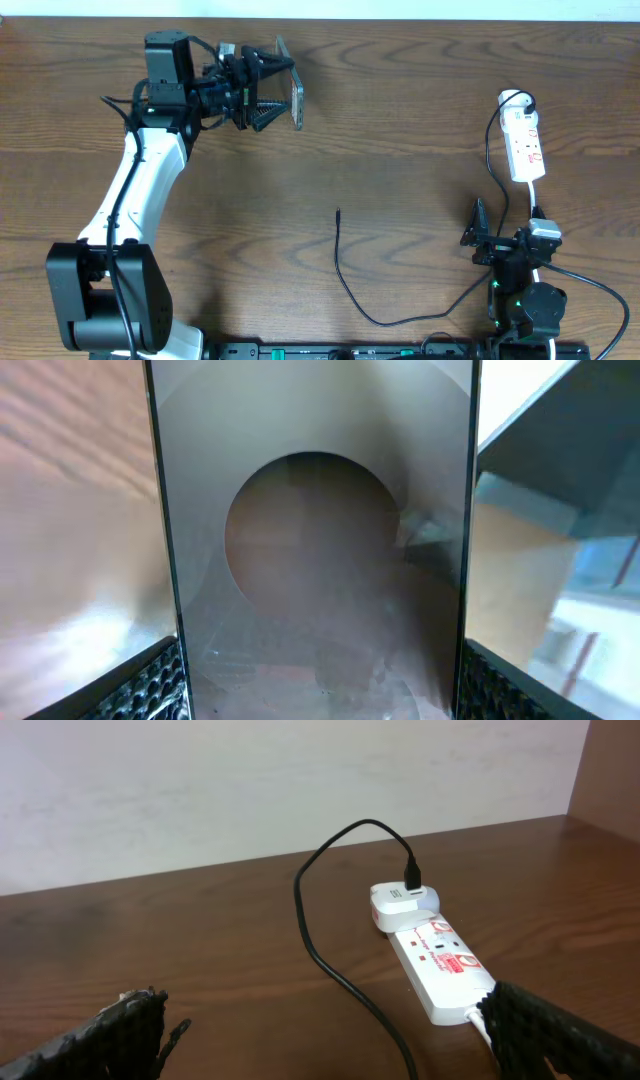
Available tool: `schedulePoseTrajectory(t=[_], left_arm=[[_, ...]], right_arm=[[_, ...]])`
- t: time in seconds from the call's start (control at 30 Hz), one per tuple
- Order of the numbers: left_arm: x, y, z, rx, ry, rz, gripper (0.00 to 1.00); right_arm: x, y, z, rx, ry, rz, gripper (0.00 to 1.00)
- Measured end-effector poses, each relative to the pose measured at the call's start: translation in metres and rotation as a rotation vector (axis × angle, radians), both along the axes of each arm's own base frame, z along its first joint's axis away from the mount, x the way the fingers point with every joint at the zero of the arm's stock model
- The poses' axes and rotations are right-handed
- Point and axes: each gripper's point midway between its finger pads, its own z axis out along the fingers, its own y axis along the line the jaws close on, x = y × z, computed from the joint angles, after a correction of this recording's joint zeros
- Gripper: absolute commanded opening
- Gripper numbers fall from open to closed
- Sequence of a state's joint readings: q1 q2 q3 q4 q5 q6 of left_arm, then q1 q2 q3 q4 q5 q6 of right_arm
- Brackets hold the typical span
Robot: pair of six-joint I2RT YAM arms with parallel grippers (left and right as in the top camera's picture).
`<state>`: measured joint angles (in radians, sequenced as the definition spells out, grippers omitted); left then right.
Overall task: Plug charger to phone and switch on socket
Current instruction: 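Lift the phone with the left gripper and tilt it upright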
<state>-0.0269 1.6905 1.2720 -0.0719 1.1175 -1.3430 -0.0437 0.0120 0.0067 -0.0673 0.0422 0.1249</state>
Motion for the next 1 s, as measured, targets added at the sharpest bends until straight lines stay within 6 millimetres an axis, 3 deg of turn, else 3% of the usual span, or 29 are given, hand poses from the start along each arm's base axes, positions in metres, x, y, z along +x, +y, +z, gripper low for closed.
schedulePoseTrajectory(t=[0.13,0.33,1.0], left_arm=[[-0.0015,-0.0011,0.001,-0.082,0.177,0.042,0.07],[-0.0025,-0.0017,0.0018,-0.133,0.287,0.067,0.08],[-0.0032,-0.0021,0.0022,-0.148,0.319,0.072,0.07]], right_arm=[[0.0,0.0001,0.0,0.0,0.0,0.0,0.99],[0.0,0.0001,0.0,0.0,0.0,0.0,0.99],[0.0,0.0001,0.0,0.0,0.0,0.0,0.99]])
